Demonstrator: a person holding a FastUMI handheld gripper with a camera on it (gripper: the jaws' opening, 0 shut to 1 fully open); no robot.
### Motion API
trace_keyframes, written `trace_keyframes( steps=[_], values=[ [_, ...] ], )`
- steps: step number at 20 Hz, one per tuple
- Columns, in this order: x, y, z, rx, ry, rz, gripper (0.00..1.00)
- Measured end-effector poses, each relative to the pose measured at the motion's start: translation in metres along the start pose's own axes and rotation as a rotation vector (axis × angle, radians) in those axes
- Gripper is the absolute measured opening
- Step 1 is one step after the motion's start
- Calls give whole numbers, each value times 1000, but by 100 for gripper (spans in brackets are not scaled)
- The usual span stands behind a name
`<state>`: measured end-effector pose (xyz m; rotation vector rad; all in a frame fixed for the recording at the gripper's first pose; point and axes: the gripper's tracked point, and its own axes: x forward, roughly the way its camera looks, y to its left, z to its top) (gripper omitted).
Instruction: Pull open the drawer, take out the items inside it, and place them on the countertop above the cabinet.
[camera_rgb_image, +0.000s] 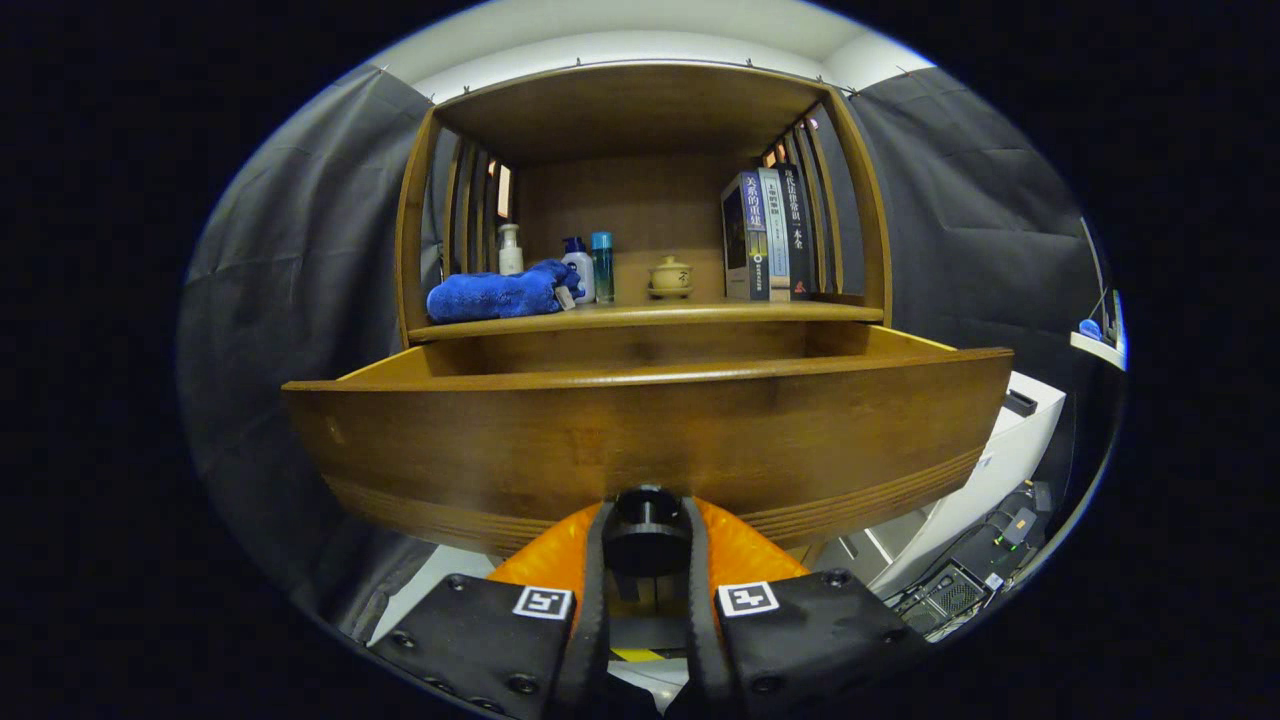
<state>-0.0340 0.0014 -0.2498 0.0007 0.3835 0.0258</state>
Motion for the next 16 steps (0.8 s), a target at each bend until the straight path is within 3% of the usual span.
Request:
trace_keyframes(
  steps=[2, 9, 16],
  values=[
    [0, 0, 0, -8, 0, -4, 39],
    [-1, 4, -5, -36, -8, 8, 53],
    [-8, 4, 11, -29, -50, 13, 99]
  ],
)
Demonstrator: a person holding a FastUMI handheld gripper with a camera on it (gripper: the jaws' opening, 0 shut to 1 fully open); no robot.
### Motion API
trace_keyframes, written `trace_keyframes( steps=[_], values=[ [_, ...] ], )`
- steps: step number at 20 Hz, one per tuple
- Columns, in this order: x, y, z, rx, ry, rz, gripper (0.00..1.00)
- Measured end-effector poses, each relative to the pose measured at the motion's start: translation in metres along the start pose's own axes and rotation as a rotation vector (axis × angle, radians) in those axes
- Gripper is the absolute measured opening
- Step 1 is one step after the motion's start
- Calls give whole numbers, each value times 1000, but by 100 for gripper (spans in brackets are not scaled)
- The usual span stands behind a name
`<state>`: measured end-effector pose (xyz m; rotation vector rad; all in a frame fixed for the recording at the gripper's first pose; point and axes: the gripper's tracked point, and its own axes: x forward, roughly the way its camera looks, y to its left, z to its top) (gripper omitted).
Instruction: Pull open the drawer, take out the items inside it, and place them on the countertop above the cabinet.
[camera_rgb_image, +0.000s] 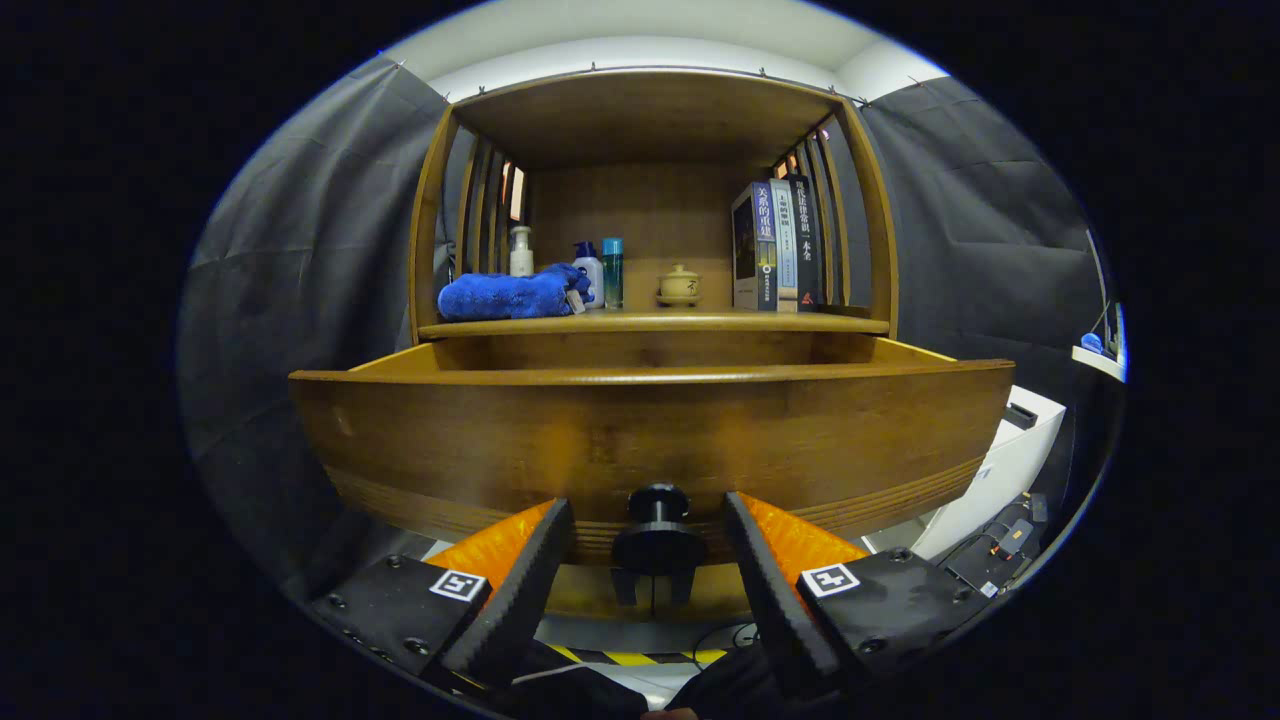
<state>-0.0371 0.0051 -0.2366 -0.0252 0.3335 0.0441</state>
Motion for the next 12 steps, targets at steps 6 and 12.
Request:
trace_keyframes(
  steps=[6, 12],
  values=[
    [-19, -16, 88, 40, -165, 6, 98],
    [-7, -27, 221, -35, -311, 22, 98]
  ],
)
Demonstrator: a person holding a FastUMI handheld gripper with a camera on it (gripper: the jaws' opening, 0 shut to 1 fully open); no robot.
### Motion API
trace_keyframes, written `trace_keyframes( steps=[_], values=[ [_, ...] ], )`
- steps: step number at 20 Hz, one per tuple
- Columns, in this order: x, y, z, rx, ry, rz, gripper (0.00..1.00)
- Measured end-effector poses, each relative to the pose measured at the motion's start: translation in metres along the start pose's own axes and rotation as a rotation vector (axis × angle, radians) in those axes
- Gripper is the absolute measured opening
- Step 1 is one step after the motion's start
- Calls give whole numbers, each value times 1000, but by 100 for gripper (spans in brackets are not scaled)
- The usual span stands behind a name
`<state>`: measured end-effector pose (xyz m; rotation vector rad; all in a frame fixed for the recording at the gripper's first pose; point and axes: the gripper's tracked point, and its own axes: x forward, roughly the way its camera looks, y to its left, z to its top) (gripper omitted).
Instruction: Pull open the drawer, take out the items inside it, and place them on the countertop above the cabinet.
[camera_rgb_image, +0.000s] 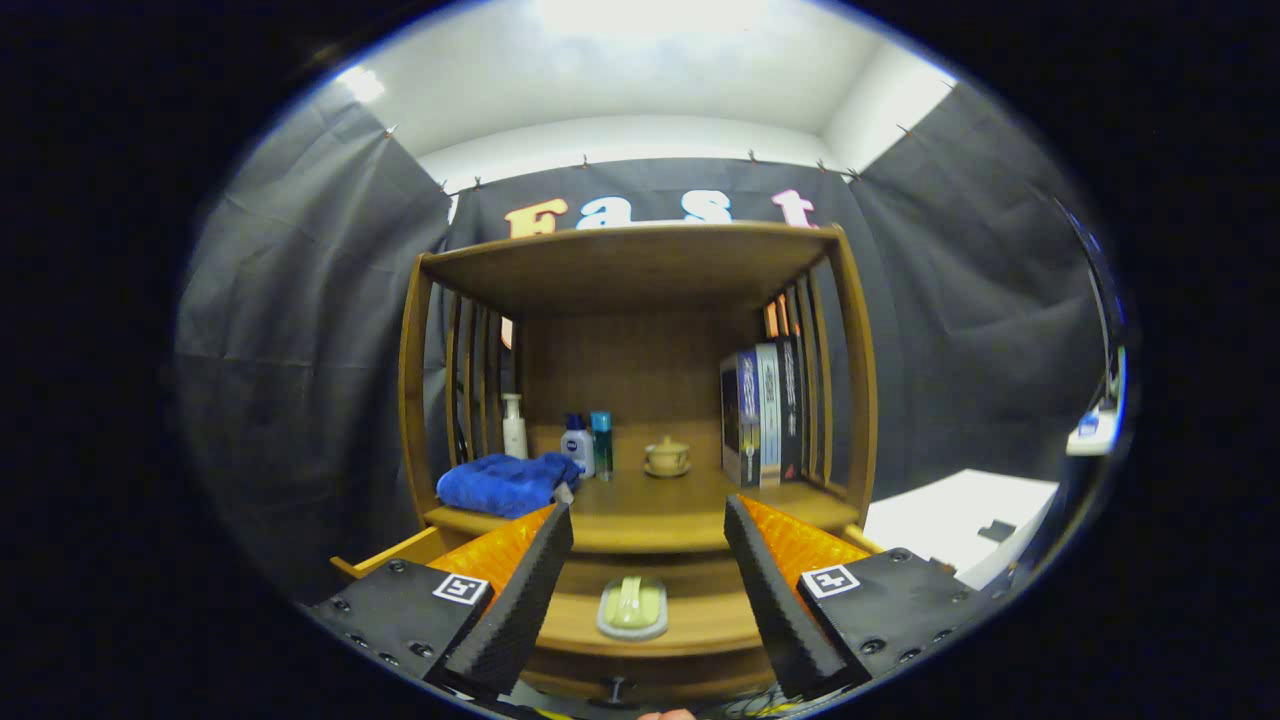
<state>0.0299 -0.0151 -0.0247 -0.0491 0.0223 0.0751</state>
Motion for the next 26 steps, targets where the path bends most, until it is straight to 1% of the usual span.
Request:
trace_keyframes(
  steps=[1, 3, 4, 6, 9, 12, 14, 17, 21, 26],
  values=[
    [10, 5, 14, -9, -4, 20, 98],
    [29, 20, 26, 34, 25, 73, 98],
    [39, 26, 25, 59, 52, 98, 98],
    [59, 29, 22, 81, 106, 114, 98],
    [89, 31, -16, 89, 234, 107, 98],
    [95, 37, -72, 96, 440, 108, 99],
    [98, 37, -105, 64, 541, 102, 99],
    [103, 39, -143, 9, 664, 107, 99],
    [106, 47, -176, 32, 800, 113, 98],
    [112, 53, -214, 98, 954, 85, 95]
  ],
)
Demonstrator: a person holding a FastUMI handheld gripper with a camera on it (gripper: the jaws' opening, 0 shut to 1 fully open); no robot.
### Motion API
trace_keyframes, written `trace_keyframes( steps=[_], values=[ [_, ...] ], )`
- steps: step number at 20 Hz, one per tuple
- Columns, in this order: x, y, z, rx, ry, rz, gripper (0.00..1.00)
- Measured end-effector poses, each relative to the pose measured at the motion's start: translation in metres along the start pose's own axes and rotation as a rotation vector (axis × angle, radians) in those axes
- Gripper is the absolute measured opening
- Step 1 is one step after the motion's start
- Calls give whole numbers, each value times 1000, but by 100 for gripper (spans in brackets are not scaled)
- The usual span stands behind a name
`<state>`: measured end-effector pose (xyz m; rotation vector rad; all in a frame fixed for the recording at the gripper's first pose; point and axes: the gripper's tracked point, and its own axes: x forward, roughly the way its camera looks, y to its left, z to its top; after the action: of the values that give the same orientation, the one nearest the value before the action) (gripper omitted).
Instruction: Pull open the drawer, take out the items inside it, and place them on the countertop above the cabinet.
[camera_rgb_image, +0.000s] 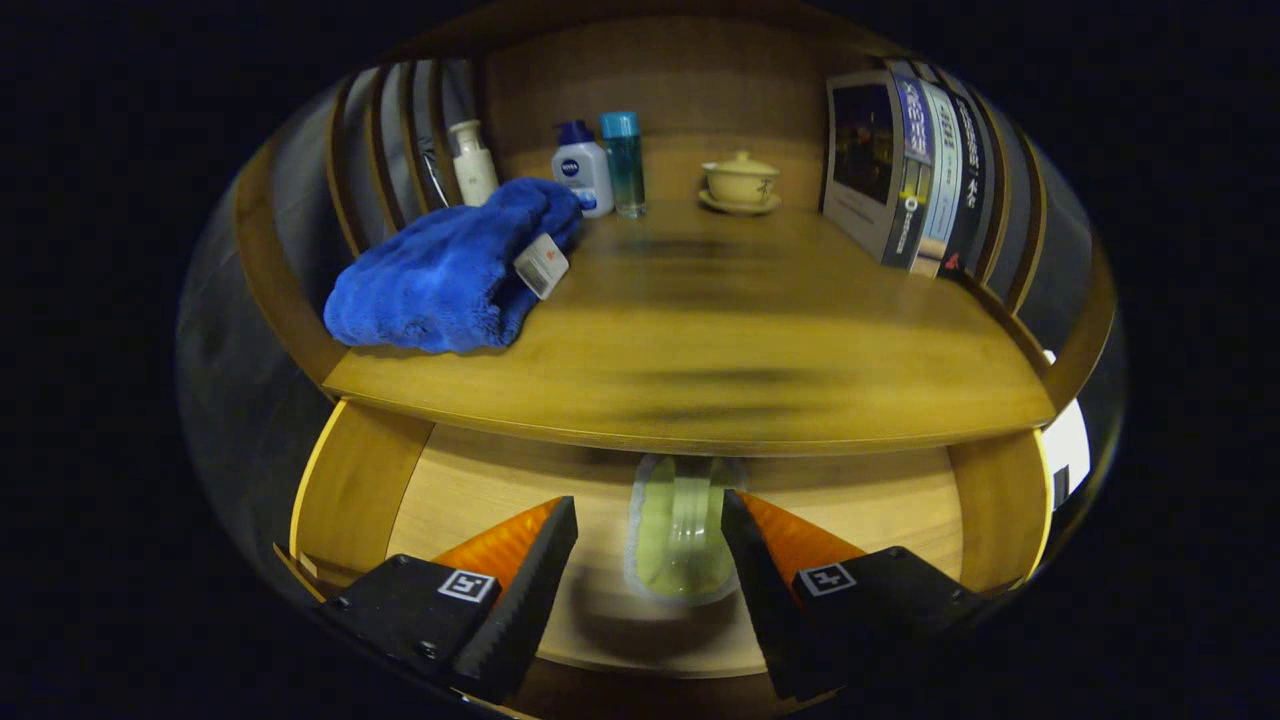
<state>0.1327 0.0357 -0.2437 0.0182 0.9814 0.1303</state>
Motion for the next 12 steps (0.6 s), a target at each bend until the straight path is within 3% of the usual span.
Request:
trace_keyframes(
  steps=[2, 5, 6, 12],
  values=[
    [6, 2, -6, 36, 26, 8, 88],
    [10, 1, -11, 55, 54, 7, 71],
    [13, -1, -12, 52, 62, 2, 72],
    [22, -19, -15, 36, 55, -38, 31]
  ],
)
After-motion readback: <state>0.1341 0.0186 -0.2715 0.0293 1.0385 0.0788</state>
